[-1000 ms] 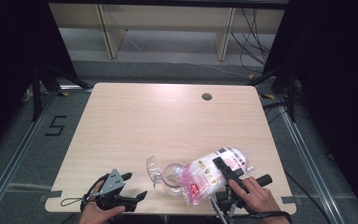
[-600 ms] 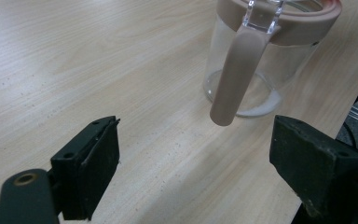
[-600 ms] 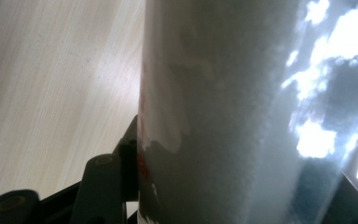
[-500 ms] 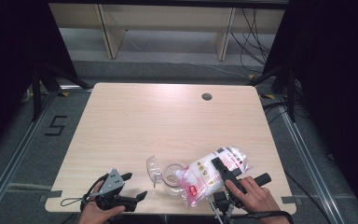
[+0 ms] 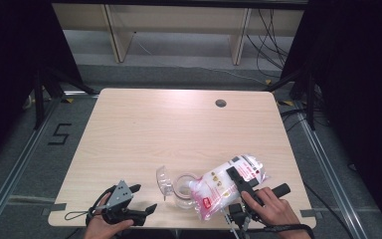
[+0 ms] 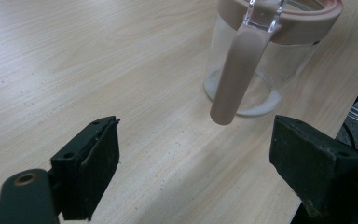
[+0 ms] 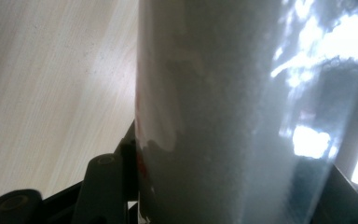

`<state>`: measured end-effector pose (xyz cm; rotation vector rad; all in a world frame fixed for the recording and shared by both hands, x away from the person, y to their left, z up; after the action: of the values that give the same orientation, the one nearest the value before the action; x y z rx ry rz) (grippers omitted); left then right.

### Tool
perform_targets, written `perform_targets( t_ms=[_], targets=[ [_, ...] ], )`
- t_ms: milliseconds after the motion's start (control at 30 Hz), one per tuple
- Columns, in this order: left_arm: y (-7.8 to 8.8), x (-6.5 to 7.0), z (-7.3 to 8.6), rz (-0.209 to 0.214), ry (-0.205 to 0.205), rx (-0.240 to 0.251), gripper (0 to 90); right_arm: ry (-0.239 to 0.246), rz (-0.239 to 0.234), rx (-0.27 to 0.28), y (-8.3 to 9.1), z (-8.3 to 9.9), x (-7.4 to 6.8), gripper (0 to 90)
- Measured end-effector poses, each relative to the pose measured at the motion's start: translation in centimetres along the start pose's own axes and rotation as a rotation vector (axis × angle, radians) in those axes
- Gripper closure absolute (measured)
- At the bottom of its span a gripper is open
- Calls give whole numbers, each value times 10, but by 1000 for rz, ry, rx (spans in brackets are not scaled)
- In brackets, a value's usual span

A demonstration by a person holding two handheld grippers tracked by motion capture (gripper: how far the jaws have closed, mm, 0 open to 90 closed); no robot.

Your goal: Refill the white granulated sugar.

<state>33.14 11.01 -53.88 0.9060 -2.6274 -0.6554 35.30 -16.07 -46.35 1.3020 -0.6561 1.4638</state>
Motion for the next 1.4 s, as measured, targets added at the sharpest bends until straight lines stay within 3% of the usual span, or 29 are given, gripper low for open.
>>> perform_targets(
  t_ms=[33,67,167,733,1400],
  targets=[
    [1,-1,1,-1,-9,-13,157,0,1,1,0,0,0,500],
    [1,-1,1,-2,-9,-16,157,-38,-9,-16,1,2,-4,501],
    [1,-1,1,-3,-8,-16,158,-15,0,-10,1,2,-2,501],
    [0,-1,0,-3,-4,-1,157,14,16,-7,2,2,1,505],
    [1,-2,1,-7,-12,-14,157,14,23,7,2,1,2,510]
  ],
)
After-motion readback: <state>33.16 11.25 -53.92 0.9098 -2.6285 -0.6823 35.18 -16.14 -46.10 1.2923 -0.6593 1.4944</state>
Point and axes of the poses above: each handheld gripper's, and its own axes: y roughly backward along the jaws, z roughly out of its underside, x roughly to its right, the point moved 9 cm from there along -y, roughly forward along the jaws, and after that the axes turned 4 degrees about z, right-handed, at the moved point
